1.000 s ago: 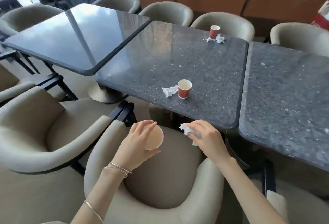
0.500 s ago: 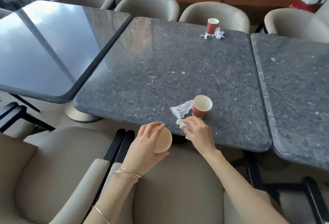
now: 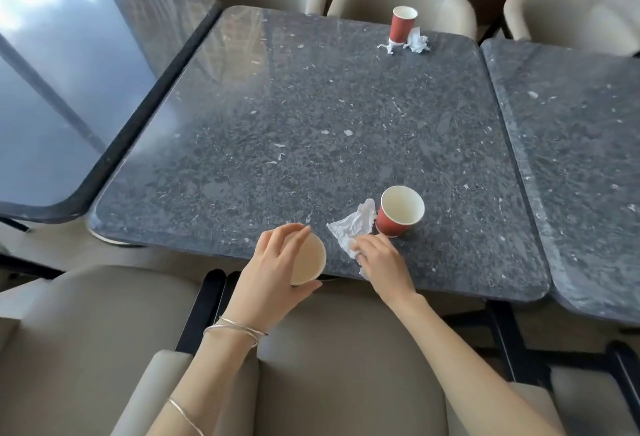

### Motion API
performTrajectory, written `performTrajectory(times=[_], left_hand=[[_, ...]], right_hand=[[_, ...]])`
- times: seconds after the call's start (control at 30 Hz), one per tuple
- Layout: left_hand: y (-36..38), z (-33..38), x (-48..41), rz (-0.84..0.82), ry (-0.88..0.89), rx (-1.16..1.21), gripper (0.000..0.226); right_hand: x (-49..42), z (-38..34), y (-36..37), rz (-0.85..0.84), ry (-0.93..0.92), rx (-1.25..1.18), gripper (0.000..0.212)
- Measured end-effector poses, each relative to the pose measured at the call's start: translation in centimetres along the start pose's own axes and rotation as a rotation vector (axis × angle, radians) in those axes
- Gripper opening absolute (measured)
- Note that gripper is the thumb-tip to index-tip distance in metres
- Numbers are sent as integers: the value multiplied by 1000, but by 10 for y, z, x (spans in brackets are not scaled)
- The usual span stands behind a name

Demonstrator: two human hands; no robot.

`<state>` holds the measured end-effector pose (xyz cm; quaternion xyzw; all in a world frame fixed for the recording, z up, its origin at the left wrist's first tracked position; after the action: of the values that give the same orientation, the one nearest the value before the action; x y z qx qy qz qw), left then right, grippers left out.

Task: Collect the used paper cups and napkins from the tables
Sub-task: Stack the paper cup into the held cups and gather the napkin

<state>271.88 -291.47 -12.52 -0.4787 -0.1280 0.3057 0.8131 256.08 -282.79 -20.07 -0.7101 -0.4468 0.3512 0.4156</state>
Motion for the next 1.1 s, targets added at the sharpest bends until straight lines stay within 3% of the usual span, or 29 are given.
performTrajectory(times=[0.17, 0.33, 0.5, 0.63, 0.8, 0.97, 1.1], left_hand=[[3, -4, 2, -1, -17, 5, 78], [-1, -13, 9, 11, -46, 6, 79], [-4, -20, 10, 11, -53, -14, 80], [1, -14, 9, 1, -41, -22, 79], [10, 7, 1, -11, -17, 2, 77], [14, 44, -6, -7, 37, 42, 78], [7, 80, -18, 22, 86, 132, 74]], right_hand=[[-4, -9, -16, 100, -41, -15, 27], [-36, -17, -17, 166, -113, -8, 24], [-50, -7, 21, 17, -64, 13, 27], [-29, -3, 24, 28, -58, -23, 34], [9, 1, 2, 176, -198, 27, 25], [35, 17, -17, 167, -268, 22, 24], [54, 39, -43, 171, -224, -3, 26]])
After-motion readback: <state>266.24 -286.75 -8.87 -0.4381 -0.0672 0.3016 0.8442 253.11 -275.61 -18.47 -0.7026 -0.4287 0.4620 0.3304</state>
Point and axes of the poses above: each hand's wrist, its own x-axis away from the middle knuckle, its own y-axis out of the palm, z = x × y, the point moved 7 cm from there along -x, towards the middle knuckle, and after that the axes turned 6 degrees about -y, right-handed, at the moved point
